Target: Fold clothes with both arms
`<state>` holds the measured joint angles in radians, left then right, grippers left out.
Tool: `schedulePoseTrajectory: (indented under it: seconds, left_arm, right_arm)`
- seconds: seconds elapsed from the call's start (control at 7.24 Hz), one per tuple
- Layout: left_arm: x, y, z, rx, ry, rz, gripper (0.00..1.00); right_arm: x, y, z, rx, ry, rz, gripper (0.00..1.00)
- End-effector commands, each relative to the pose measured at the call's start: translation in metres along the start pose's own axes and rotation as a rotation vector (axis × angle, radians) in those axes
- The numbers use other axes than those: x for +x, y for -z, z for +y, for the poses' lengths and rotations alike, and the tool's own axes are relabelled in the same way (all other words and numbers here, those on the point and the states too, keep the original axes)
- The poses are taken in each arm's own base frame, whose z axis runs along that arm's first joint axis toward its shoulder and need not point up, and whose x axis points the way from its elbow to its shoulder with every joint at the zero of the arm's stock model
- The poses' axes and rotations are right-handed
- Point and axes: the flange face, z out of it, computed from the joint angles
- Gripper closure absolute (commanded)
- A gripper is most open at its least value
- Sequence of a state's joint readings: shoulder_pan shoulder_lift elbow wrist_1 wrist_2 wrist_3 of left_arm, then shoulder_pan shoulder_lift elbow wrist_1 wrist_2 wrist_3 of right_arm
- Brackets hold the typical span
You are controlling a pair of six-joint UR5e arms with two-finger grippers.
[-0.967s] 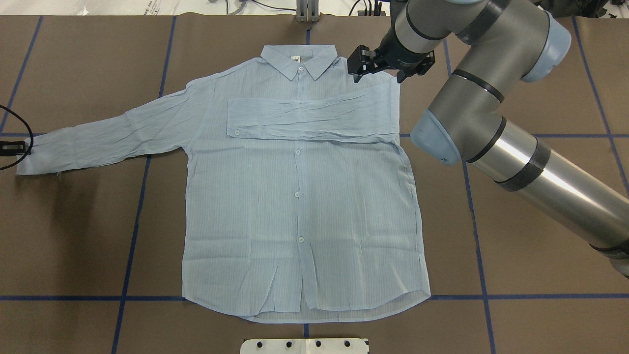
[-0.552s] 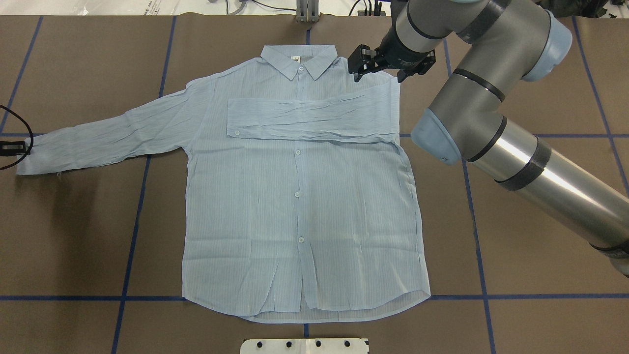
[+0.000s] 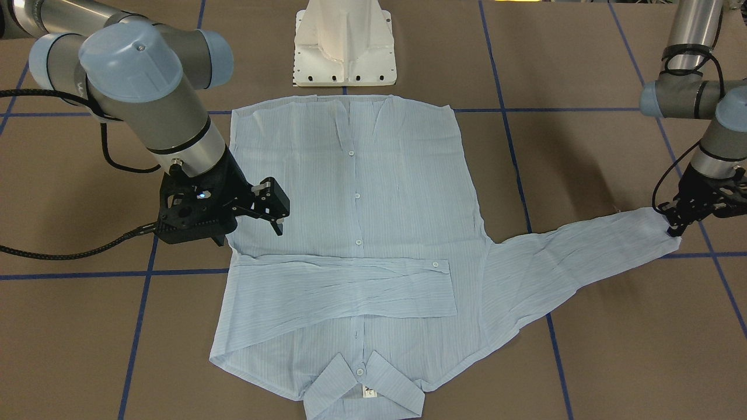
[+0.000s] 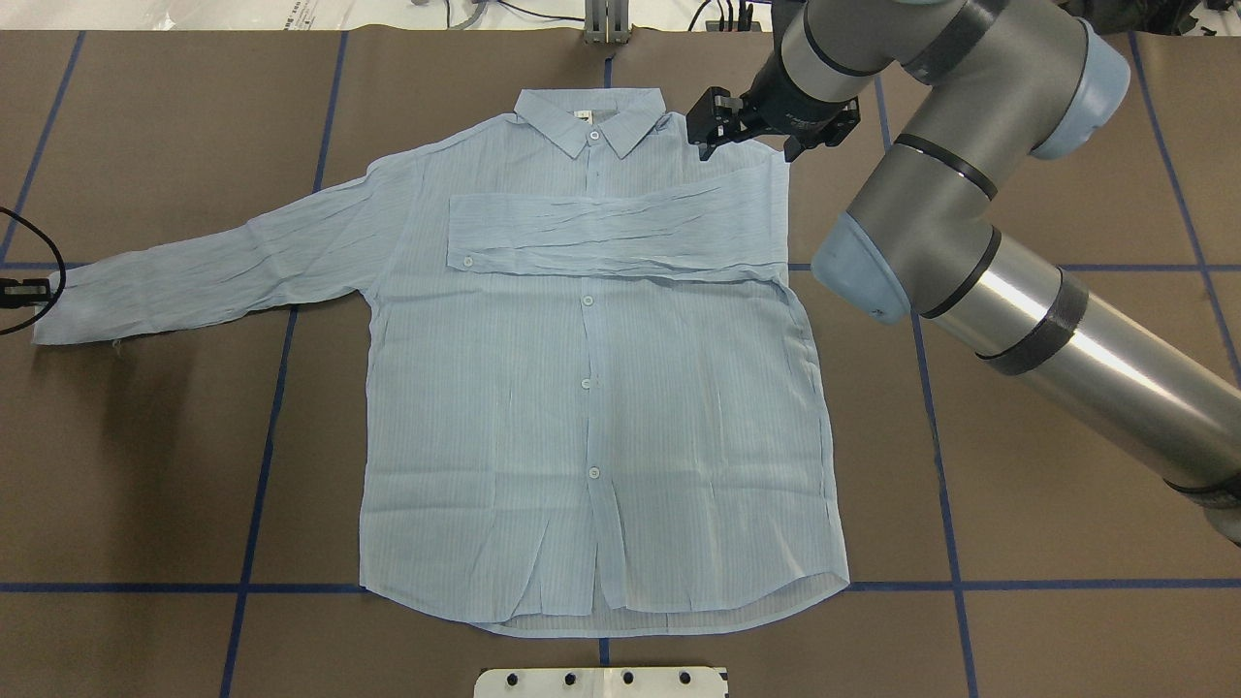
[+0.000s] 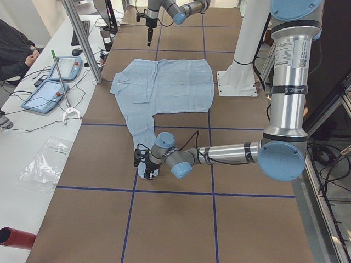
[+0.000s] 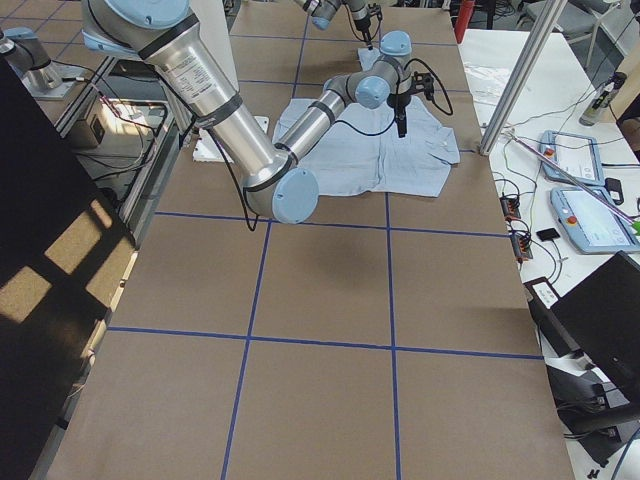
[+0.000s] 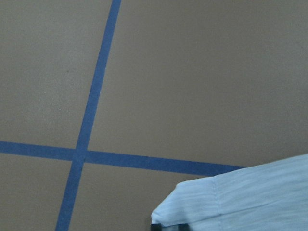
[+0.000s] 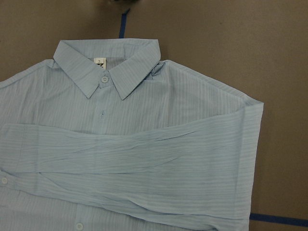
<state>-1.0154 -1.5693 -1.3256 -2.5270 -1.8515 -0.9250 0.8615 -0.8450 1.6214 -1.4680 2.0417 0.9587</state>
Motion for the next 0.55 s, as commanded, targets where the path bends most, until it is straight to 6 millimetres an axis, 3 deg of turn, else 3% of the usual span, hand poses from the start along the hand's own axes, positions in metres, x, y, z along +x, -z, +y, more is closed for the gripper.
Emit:
schedulePoseTrajectory:
  seconds: [0.0, 0.14, 0.28, 0.41]
  left_arm:
    - [0.0010, 0.0000, 0.0003, -0.001, -0.001, 0.001, 0.77]
    - [0.0010, 0.0000, 0.0003, -0.001, -0.004, 0.001, 0.58]
    - [0.0001, -0.0006, 0.0005, -0.001, -0.005, -0.002, 0.48]
    - [0.0000, -0.0006, 0.0004, 0.000, -0.005, -0.003, 0.47]
  right_arm:
    - [0.0004, 0.0001, -0.0002, 0.000, 0.000, 0.000, 0.00]
    - [0.0012, -0.0004, 0.0000, 0.000, -0.001, 0.001, 0.00]
    - [0.0012, -0.0005, 0.0000, 0.000, -0.001, 0.001, 0.00]
    - [0.0012, -0.0005, 0.0000, 0.000, -0.001, 0.001, 0.00]
